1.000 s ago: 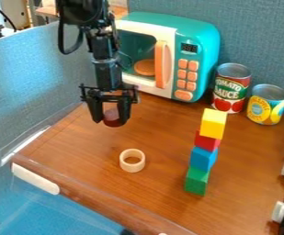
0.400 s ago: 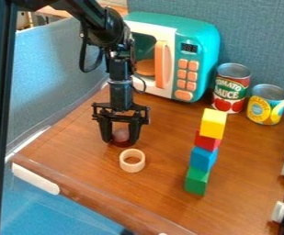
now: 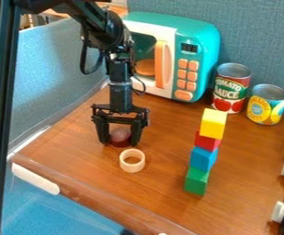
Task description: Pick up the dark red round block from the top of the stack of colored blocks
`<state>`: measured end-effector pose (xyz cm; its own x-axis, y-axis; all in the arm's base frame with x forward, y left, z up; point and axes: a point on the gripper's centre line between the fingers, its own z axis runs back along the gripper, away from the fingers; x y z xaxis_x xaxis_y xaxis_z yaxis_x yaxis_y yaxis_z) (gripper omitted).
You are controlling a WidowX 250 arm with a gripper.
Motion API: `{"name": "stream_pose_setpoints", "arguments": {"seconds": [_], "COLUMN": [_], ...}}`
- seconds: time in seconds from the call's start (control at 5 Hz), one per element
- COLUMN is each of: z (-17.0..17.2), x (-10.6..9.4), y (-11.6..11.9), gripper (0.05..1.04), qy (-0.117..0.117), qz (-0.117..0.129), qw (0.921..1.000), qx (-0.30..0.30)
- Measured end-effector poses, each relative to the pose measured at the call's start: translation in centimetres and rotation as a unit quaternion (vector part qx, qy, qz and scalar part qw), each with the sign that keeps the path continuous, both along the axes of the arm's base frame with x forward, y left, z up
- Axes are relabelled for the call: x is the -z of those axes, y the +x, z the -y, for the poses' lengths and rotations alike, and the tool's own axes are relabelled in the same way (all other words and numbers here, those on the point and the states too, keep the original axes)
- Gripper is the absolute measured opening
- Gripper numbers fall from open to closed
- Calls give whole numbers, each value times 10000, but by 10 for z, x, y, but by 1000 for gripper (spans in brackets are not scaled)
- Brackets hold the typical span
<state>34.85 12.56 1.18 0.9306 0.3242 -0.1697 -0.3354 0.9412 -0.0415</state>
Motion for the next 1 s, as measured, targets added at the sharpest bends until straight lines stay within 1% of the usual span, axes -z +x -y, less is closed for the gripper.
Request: {"name": "stream_pose_setpoints", "arguments": {"seconds": [0.2,0.4,0.6,0.8,1.0], "z": [-3,17,31,49,73], "x": [-50,-98,-120,-109,-90], "y": [6,14,13,11,2], "gripper": [1002,1001,1001,1001,1001], "qy": [421,953,1061,587,106], "qz": [454,703,750,802,724], "qw": [9981,9917,9883,9863,9801], "qx": [-17,491,797,1316,1846]}}
